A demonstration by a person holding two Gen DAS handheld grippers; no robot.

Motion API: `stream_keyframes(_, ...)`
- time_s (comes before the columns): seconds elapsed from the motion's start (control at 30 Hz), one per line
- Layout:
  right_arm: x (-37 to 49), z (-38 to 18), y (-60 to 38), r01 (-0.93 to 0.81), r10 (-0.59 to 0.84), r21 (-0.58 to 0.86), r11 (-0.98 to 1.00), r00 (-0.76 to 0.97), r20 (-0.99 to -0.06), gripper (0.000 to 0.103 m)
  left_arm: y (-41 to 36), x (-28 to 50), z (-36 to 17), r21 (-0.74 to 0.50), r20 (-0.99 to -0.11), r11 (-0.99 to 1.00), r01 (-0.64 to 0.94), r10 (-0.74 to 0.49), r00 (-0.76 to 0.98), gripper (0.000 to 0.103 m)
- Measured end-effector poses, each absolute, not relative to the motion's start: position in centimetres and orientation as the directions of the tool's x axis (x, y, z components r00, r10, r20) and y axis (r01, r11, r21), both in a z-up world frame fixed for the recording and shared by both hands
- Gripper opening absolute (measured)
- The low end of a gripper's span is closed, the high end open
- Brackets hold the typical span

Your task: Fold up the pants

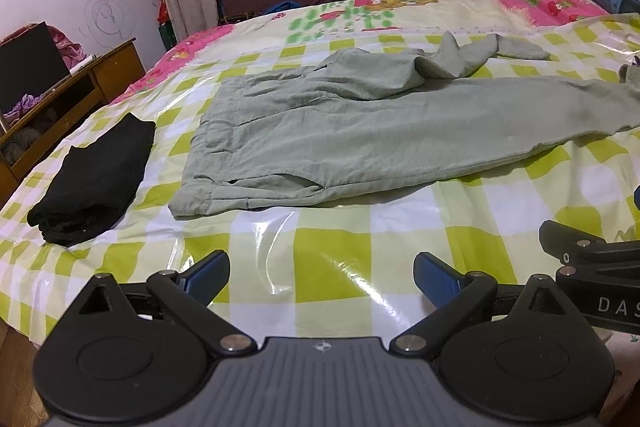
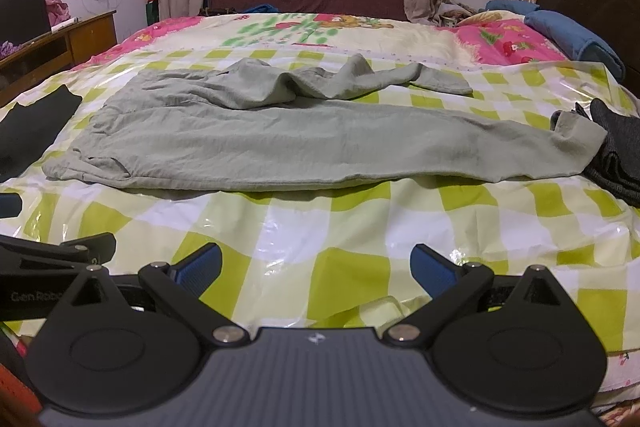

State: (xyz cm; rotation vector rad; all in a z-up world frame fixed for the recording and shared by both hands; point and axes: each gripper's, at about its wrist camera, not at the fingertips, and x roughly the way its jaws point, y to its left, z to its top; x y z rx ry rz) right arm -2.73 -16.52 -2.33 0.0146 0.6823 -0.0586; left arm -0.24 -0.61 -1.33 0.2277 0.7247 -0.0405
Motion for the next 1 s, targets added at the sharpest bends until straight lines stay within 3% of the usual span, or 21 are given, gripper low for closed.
stream_keyframes(1.0, -2.53, -2.80, -16.19, 0.048, -0.056, -0.030, 0.998, 0.767, -0.640, 0.100, -0.64, 0.00, -2.25, 0.200, -0.665, 0.972, 0.127, 0.039, 0.746, 0.103)
